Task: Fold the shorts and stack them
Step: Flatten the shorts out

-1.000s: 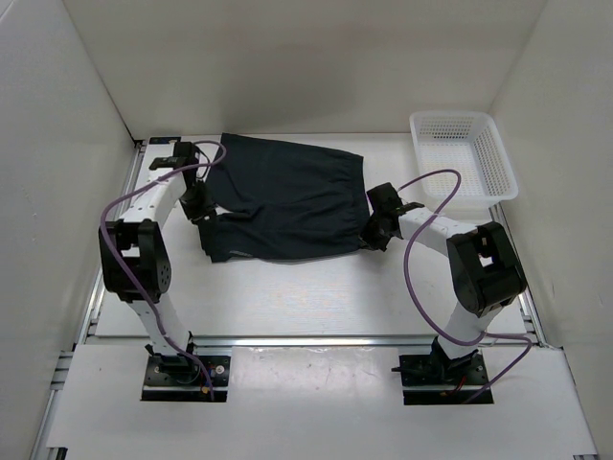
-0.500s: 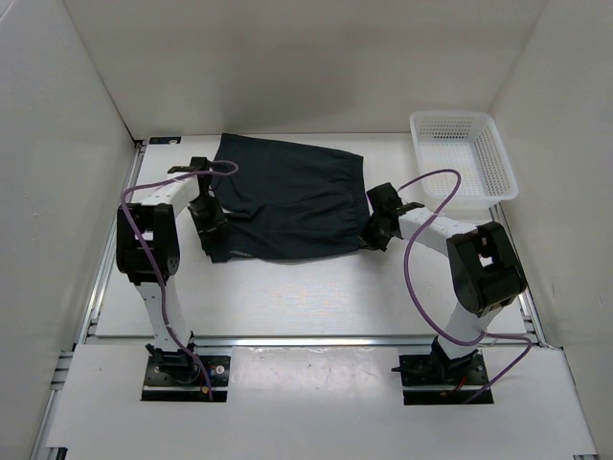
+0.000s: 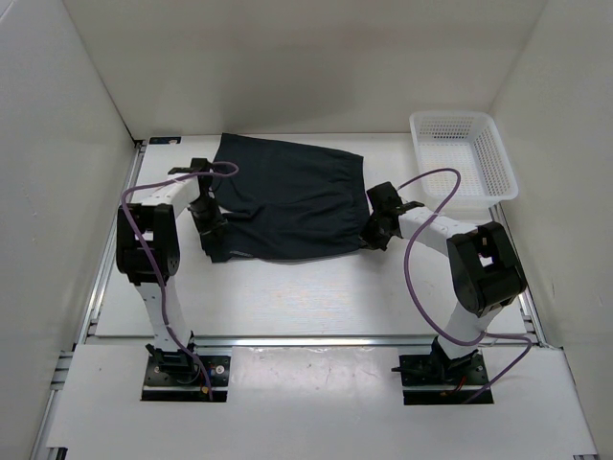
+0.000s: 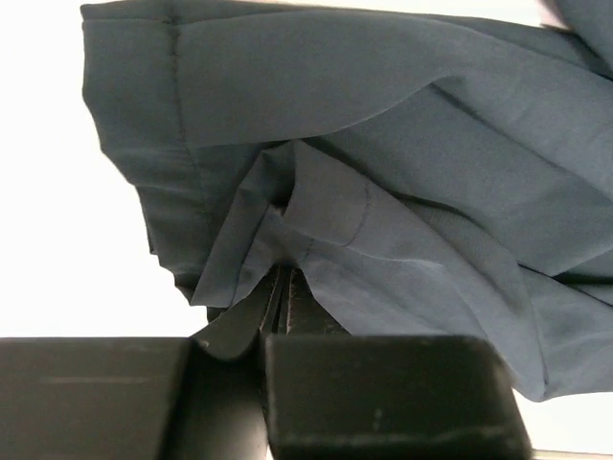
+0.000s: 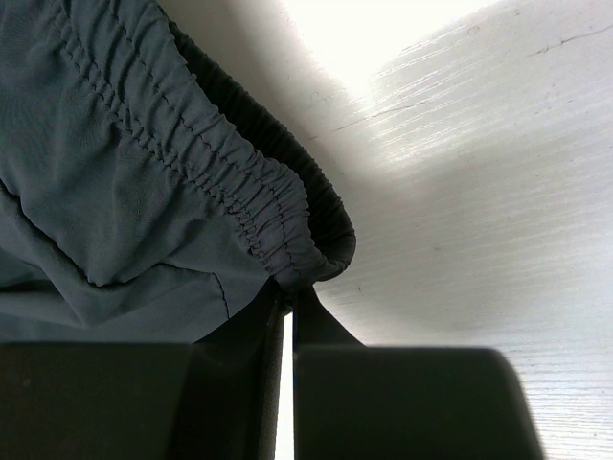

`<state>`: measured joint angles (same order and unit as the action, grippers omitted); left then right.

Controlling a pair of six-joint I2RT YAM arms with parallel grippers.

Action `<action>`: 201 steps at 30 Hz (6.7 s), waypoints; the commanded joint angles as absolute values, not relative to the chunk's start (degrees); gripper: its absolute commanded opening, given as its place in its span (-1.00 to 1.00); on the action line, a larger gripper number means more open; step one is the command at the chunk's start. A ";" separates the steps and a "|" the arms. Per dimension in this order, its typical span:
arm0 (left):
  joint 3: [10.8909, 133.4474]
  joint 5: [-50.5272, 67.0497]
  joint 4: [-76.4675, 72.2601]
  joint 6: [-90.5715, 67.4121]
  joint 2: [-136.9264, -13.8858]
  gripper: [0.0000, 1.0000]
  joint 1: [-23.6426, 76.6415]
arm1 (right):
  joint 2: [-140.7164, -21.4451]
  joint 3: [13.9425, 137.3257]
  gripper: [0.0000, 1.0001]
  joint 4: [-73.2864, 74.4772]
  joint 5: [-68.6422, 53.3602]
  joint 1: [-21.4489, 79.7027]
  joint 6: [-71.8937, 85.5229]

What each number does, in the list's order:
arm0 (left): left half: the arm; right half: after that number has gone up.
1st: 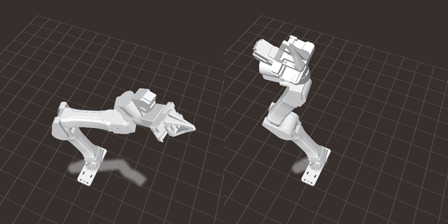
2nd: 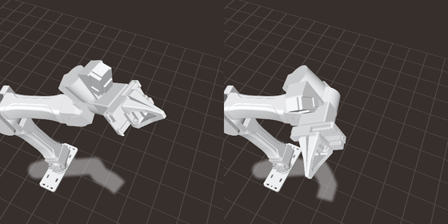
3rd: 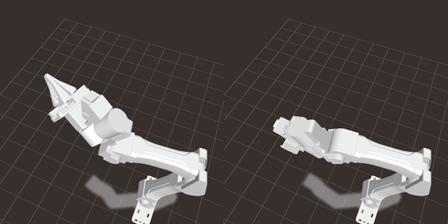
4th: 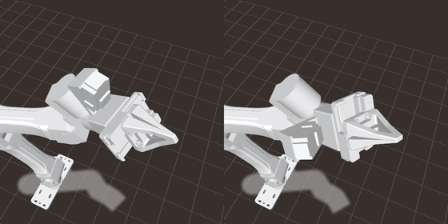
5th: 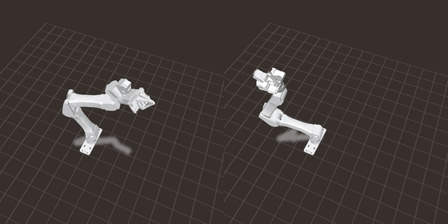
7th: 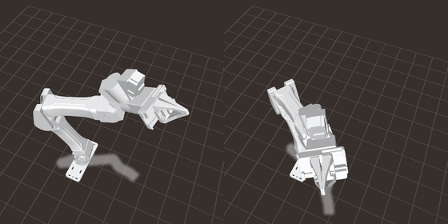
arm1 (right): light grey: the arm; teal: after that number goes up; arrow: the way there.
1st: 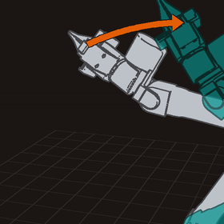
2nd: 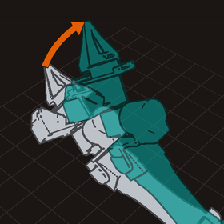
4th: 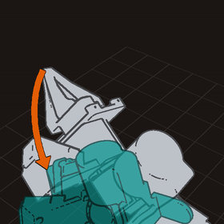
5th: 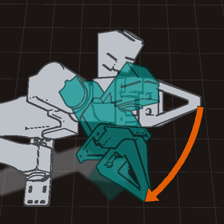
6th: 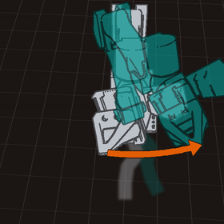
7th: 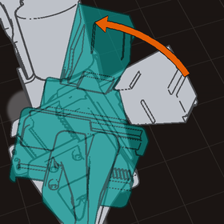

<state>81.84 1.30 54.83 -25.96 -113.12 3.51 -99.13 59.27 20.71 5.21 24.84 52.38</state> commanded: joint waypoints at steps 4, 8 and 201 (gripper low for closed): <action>80.24 -2.81 54.14 -27.86 -108.19 0.01 3.60 | -98.61 60.73 -1.00 21.71 5.54 24.79 51.77; 79.72 -1.59 54.14 -27.33 -109.95 0.15 3.60 | -98.61 60.21 -1.00 21.71 5.54 24.79 51.77; 88.15 -1.32 55.81 -34.80 -112.58 0.09 20.30 | -80.51 38.94 -1.00 19.86 5.01 19.95 48.60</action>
